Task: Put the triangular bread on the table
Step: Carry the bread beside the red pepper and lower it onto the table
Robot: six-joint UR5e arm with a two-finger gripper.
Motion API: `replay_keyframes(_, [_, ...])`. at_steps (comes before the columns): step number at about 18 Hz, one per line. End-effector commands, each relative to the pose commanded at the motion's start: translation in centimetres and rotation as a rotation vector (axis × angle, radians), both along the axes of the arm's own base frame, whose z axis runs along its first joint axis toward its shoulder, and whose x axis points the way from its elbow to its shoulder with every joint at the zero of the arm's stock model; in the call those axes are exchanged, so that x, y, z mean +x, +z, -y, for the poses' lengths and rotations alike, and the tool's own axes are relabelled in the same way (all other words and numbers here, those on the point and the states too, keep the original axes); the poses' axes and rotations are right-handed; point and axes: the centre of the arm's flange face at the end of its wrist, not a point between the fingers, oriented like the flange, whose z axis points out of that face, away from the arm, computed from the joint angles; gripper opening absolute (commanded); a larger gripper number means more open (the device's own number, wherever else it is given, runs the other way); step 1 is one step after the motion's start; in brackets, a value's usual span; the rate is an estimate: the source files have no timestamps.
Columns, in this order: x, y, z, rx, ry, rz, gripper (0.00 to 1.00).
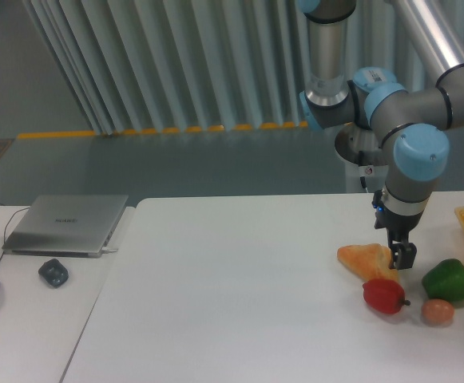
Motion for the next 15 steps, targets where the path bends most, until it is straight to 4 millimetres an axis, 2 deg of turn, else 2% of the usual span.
replay_keyframes(2, [-0.8, 1.9, -0.9, 0.098, 0.000, -0.108, 1.00])
replay_keyframes(4, [-1.3, 2.6, -0.8, 0.096, -0.007, -0.157, 1.00])
replay_keyframes(7, [-1.5, 3.0, -0.6, 0.059, -0.005, -0.204, 1.00])
replay_keyframes(15, [-1.9, 3.8, -1.1, 0.116, 0.003, -0.259, 1.00])
